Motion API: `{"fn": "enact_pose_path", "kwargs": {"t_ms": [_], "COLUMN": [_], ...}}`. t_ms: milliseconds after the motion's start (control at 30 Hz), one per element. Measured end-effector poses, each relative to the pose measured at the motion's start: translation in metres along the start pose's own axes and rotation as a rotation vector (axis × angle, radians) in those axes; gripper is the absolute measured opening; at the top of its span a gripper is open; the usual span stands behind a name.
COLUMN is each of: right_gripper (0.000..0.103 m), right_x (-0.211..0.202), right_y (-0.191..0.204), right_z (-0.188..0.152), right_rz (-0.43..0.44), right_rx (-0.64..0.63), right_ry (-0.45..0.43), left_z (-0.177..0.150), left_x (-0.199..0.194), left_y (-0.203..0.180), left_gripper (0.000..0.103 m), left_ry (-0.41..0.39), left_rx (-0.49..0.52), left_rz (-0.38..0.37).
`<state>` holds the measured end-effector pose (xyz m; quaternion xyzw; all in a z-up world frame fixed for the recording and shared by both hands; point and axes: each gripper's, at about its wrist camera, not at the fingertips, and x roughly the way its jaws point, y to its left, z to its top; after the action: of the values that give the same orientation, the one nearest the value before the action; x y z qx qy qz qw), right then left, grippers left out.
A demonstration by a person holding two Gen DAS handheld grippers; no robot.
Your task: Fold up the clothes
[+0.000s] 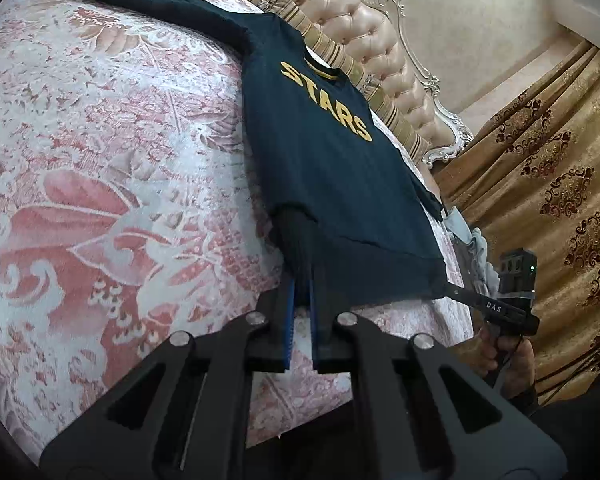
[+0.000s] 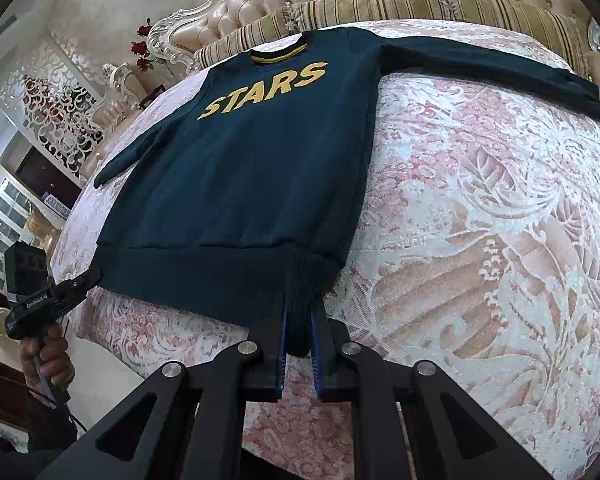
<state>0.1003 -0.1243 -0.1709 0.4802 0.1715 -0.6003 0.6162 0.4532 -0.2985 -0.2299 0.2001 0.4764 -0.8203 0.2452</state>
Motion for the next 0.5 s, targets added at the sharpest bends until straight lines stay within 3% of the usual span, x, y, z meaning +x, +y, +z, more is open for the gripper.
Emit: {"fn": "enact_pose_path", "kwargs": {"t_ms": [300, 400, 500], "right_gripper": [0.015, 0.015, 0.017], "right_x": [-0.004, -0.02, -0.046], "right_y": [-0.005, -0.003, -0.001], "right_z": [-0.011, -0.014, -0.009], "right_rz": [0.01, -0.03, -0.111], "right_rx": [-0.035, -0.096, -0.174], "right_ry": [0.055, 0.084, 0.058], "left_z": [-0.006, 0.0, 0.03], "left_x": [-0.01, -0.039, -0.059], "left_y": [0.011, 0.013, 0.003], "left_gripper": [0.013, 0.013, 0.025], "left_ry": [0.025, -0.024, -0.101], "left_rx": [-0.018, 0.024, 0.128], "left_rz": [0.014, 0.043, 0.105]}}
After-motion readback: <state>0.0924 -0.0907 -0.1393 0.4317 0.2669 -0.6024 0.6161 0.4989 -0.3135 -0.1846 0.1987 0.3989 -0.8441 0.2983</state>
